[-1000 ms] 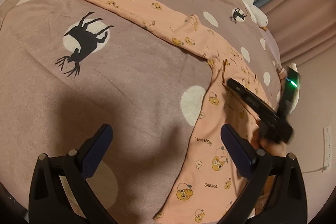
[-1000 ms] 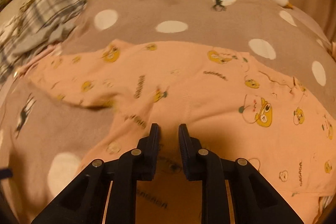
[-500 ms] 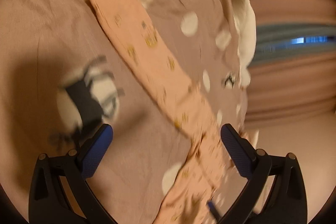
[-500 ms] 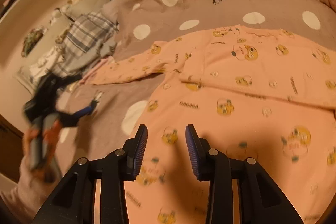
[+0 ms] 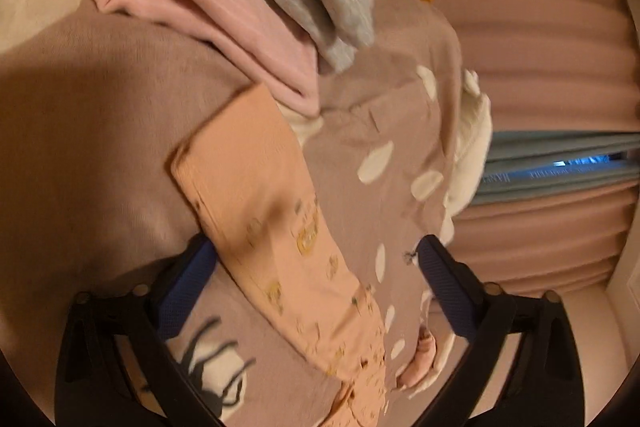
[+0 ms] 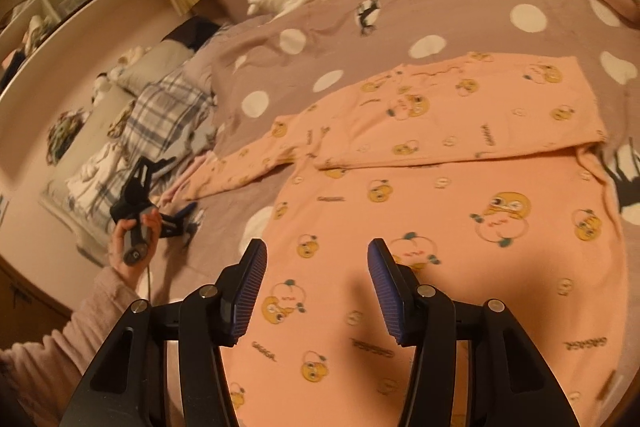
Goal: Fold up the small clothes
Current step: 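Grasp the other sleeve cuff with the left tool and lift it, then lay the held sleeve across the shirt body and open the left tool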
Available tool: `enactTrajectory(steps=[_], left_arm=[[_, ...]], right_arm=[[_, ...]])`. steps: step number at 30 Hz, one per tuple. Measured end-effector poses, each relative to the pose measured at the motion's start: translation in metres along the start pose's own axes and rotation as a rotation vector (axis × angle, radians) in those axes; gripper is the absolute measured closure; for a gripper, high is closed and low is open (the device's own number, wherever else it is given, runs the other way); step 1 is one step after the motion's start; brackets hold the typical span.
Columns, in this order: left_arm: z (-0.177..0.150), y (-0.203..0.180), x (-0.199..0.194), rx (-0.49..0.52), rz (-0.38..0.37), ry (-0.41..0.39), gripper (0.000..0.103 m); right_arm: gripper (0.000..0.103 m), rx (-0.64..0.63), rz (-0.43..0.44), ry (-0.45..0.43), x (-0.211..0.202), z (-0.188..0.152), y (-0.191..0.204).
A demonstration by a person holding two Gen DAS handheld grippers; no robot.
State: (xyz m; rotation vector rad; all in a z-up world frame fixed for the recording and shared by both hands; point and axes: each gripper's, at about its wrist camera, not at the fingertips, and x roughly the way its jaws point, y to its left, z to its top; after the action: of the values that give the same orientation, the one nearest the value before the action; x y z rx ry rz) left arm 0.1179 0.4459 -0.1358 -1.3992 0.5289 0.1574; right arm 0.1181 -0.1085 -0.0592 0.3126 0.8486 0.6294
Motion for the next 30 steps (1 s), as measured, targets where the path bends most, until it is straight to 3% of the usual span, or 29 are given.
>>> enactTrajectory(steps=[2, 5, 7, 8, 12, 17, 20, 26, 30], left_arm=[[0.002, -0.001, 0.002, 0.012, 0.029, -0.015, 0.016], [0.003, 0.0, 0.013, 0.024, 0.096, -0.016, 0.054], [0.003, 0.003, 0.021, 0.023, 0.168, -0.004, 0.091], [0.003, 0.005, 0.022, 0.024, 0.196, -0.001, 0.095], [-0.002, -0.017, 0.018, 0.118, 0.272, -0.029, 0.097], [-0.027, -0.086, 0.01, 0.336, 0.241, -0.046, 0.097], [-0.057, -0.138, 0.011, 0.492, 0.224, -0.045, 0.097], [-0.152, -0.228, 0.032, 0.771, 0.143, 0.025, 0.097], [-0.225, -0.26, 0.064, 0.906, 0.131, 0.098, 0.097]], right_arm=[[0.05, 0.009, -0.01, 0.001, -0.001, -0.001, -0.003], [0.05, 0.017, -0.038, 0.005, -0.001, -0.004, -0.008], [0.05, 0.019, -0.048, 0.008, -0.001, -0.006, -0.009], [0.05, 0.02, -0.049, 0.01, -0.001, -0.007, -0.01], [0.05, 0.009, -0.057, 0.012, -0.003, -0.01, -0.011], [0.05, 0.027, -0.057, -0.001, -0.011, -0.013, -0.017], [0.05, 0.052, -0.058, -0.016, -0.018, -0.015, -0.025], [0.05, 0.088, -0.05, -0.047, -0.035, -0.022, -0.038], [0.05, 0.113, -0.047, -0.069, -0.045, -0.025, -0.046]])
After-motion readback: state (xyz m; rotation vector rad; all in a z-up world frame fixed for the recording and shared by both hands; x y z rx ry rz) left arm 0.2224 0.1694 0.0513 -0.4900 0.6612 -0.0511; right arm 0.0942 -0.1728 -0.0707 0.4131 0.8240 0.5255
